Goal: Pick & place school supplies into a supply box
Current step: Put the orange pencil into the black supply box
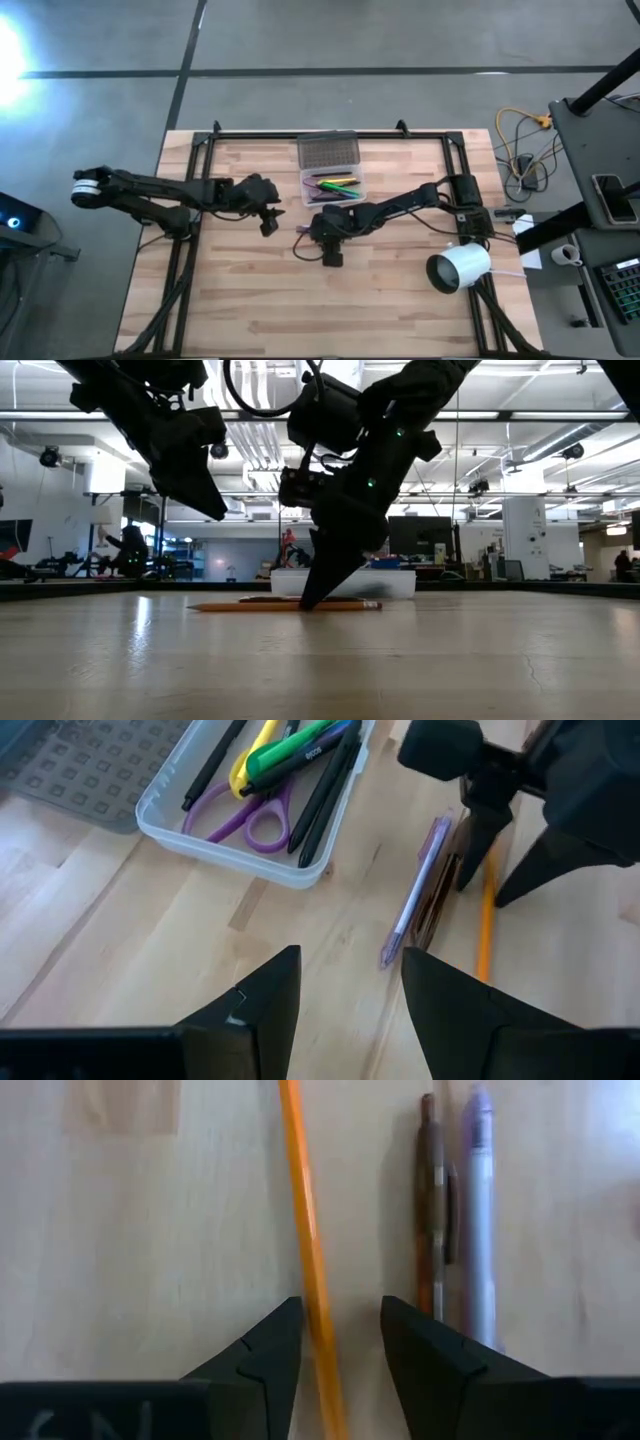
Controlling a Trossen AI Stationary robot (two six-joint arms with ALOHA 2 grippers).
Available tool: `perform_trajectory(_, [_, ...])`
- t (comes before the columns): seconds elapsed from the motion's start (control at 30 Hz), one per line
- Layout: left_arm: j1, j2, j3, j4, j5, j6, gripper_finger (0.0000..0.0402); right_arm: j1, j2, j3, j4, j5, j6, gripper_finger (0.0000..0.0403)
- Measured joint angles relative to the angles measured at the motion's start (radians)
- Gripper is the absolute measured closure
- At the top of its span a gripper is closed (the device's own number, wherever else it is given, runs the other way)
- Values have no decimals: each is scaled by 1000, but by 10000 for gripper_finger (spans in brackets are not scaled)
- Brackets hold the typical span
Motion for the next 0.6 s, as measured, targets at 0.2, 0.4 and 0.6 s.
perform_trajectory(0.2, [0,0,0,-1,1,0,242,-2,0,0,-22,3,-17,279])
perform_trajectory(0.4, [0,0,0,-1,1,0,242,-1,-5,-18,-57,25,-61,308])
perform_trajectory(0.6, [0,0,0,-1,0,0,242,-4,-5,-21,-70,38,-74,352])
